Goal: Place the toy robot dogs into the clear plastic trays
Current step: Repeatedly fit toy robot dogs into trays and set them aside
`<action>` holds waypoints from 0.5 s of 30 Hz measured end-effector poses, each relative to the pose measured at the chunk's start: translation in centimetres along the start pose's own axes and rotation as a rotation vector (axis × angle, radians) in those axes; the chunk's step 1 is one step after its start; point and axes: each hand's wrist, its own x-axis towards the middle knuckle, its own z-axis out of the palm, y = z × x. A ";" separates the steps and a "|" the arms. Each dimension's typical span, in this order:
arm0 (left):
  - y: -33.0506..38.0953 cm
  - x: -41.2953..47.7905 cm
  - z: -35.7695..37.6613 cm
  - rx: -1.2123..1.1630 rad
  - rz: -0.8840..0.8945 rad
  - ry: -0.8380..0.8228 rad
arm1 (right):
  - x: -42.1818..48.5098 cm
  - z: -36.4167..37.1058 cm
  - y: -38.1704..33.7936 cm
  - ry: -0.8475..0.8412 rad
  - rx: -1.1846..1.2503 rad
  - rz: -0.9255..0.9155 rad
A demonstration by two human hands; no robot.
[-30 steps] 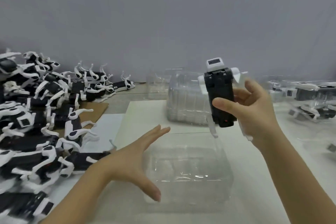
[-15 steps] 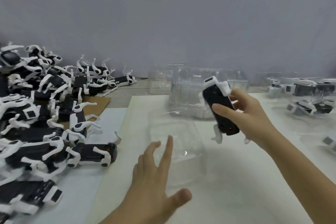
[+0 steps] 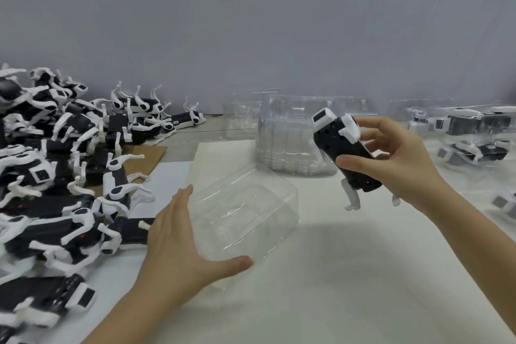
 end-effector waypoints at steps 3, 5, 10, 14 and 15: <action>0.2 1.3 1.3 0.042 0.044 -0.026 | 0.9 0.9 -0.4 -0.031 -0.001 -0.085; 0.8 1.8 2.3 -0.072 0.137 -0.101 | 1.2 1.4 -0.9 -0.081 -0.007 -0.134; 2.4 2.5 5.5 -0.301 0.306 -0.240 | 1.1 2.2 -1.1 -0.283 -0.184 -0.207; 2.0 3.4 6.4 -0.430 0.342 -0.262 | 0.7 2.7 0.2 -0.552 -0.601 -0.248; 1.8 3.4 6.4 -0.448 0.348 -0.260 | 0.6 2.7 0.5 -0.604 -0.680 -0.252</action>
